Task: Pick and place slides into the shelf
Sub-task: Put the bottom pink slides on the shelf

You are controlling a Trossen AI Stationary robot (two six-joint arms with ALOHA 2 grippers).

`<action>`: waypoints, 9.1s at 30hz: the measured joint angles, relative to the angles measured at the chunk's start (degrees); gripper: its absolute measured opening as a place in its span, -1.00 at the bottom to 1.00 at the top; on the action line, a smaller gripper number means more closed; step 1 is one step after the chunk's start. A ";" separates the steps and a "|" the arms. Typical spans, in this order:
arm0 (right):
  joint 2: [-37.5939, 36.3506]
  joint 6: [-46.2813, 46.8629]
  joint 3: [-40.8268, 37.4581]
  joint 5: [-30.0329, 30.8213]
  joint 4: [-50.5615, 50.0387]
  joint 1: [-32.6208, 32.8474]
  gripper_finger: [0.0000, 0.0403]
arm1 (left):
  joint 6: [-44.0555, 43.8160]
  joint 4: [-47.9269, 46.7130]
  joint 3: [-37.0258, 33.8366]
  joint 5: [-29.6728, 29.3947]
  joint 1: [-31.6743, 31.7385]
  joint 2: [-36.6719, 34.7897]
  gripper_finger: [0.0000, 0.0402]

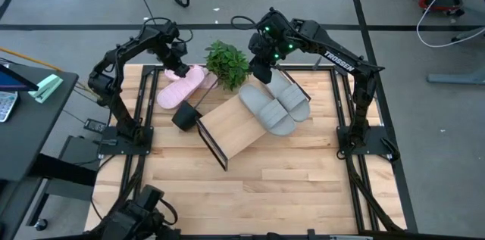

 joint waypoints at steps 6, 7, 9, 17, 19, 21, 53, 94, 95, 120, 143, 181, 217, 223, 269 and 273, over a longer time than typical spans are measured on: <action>0.00 0.02 0.00 0.02 -0.01 0.00 -0.34 | 1.29 -0.10 0.00 0.79 -0.01 0.91 0.11; 0.00 0.00 0.00 0.02 -0.01 0.00 -0.34 | 1.25 -0.13 0.00 1.17 -0.01 0.91 0.11; 0.00 0.00 0.00 0.03 0.05 0.00 -0.34 | 0.26 -0.12 0.00 2.25 -0.01 0.91 0.11; 0.00 0.00 0.00 0.07 0.34 -0.22 -0.34 | 0.54 -0.27 0.00 3.37 -0.05 1.09 0.11; 0.00 0.00 0.00 0.07 0.38 -0.22 -0.34 | 0.65 -0.47 0.02 3.35 -0.05 1.85 0.11; 0.00 0.00 0.00 0.07 0.38 -0.22 -0.34 | 0.69 -0.84 0.00 3.36 -0.07 2.73 0.11; 0.00 0.07 0.00 1.16 0.93 -0.37 -0.34 | 4.33 -11.59 4.23 3.53 -0.92 5.50 -0.95; 0.02 5.45 0.02 0.37 27.92 -0.84 -0.16 | -7.47 -30.21 54.92 -2.25 -6.10 5.29 -0.99; 0.02 5.99 0.02 0.25 29.04 -1.15 -0.11 | -7.53 -30.21 55.88 -2.23 -6.66 5.29 -0.99; 3.17 16.68 0.02 -2.12 37.17 -5.01 0.36 | -7.45 -26.01 58.64 -11.32 -22.32 2.69 -0.99; 4.39 16.66 0.04 -8.37 37.35 -4.44 -0.72 | -6.18 -23.78 58.64 -11.70 -25.10 1.13 -0.99; 1.55 -38.82 7.96 14.14 9.80 14.56 -0.72 | -5.03 -15.58 58.66 -4.71 -13.39 -7.20 -0.62; 0.20 -37.87 -3.58 20.29 8.16 26.16 -0.72 | -8.97 -16.20 58.64 1.10 -18.37 -7.52 -0.77; -1.51 -37.61 -3.54 20.35 7.30 26.84 -0.72 | -9.15 -18.41 58.64 1.07 -18.33 -7.50 -0.76; -23.43 -42.40 -60.54 44.16 56.70 40.89 -0.72 | -11.72 -19.70 58.64 0.79 -18.17 -7.48 -0.88; -23.32 -39.44 -60.54 42.58 54.76 40.91 -0.72 | -11.61 -19.70 58.64 0.79 -18.17 -7.48 -0.92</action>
